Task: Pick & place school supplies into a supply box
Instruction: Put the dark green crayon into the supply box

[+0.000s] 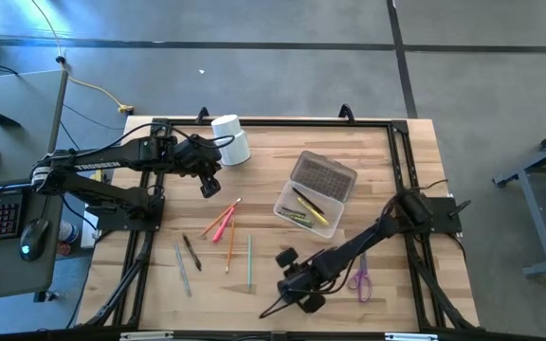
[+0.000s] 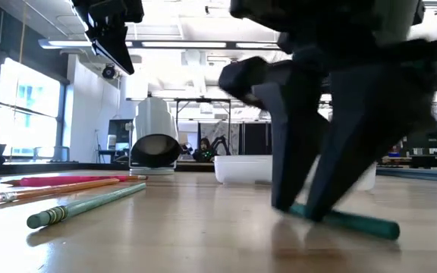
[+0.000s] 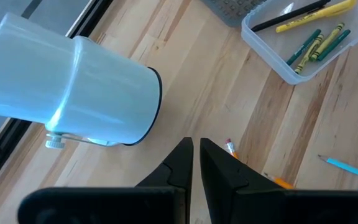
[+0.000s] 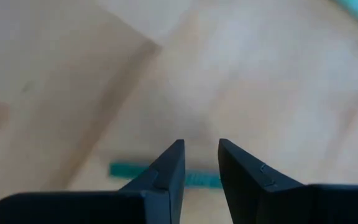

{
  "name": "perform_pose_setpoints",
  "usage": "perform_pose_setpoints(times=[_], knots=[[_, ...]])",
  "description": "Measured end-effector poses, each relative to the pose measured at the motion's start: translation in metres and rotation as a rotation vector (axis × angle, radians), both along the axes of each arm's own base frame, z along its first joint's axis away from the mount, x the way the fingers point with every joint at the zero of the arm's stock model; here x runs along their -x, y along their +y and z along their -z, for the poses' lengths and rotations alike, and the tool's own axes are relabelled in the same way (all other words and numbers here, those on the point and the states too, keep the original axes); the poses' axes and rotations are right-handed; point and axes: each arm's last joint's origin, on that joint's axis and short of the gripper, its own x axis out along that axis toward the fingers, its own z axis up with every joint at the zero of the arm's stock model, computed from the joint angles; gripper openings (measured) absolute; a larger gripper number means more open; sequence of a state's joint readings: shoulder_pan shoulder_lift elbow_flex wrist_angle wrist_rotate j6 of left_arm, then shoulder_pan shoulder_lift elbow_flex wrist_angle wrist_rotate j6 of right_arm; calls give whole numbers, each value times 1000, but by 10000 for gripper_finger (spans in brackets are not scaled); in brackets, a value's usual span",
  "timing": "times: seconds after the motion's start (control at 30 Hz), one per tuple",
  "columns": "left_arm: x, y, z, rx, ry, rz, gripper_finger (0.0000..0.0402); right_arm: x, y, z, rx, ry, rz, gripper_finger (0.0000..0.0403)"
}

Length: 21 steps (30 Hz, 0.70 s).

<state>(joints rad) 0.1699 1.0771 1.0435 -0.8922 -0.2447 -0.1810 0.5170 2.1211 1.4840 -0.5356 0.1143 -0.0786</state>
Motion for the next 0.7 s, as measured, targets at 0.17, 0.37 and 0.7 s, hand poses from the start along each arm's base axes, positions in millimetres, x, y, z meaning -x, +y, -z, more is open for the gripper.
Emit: perform_pose_setpoints(times=[0.17, 0.37, 0.7], knots=[[0, 0, 0, 1, 0, 0, 67, 6, -1, -17, 45, -28, 51, 83], [0, 0, 0, 4, -2, -5, 67, 13, -3, -40, -163, 25, 327, 83], [0, 0, 0, 5, -3, -5, 67, 68, -19, -53, -8, 256, 1122, 83]])
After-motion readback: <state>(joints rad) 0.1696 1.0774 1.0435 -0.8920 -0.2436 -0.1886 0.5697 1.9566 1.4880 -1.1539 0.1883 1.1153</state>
